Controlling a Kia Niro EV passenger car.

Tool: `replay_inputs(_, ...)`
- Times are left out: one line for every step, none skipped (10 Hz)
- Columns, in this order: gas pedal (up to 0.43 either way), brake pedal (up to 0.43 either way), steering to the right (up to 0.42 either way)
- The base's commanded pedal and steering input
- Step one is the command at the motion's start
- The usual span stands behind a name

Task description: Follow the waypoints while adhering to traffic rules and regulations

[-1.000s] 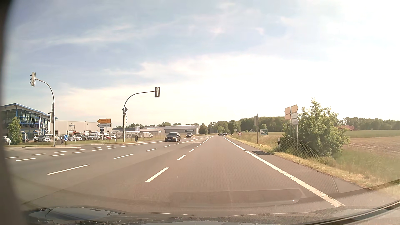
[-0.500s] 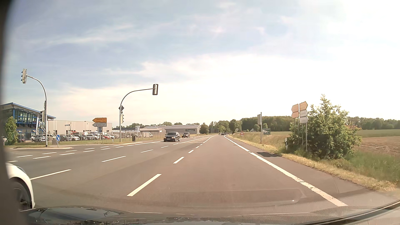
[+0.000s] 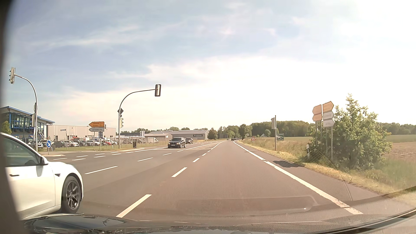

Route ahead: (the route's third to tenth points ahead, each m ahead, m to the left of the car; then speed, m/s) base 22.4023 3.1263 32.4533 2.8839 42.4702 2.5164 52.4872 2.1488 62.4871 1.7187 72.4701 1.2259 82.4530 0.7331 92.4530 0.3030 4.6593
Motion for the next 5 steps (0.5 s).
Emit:
replay_inputs(0.319, 0.000, -0.006)
replay_inputs(0.319, 0.000, -0.005)
replay_inputs(0.319, 0.000, -0.005)
replay_inputs(0.319, 0.000, -0.005)
replay_inputs(0.319, 0.000, -0.004)
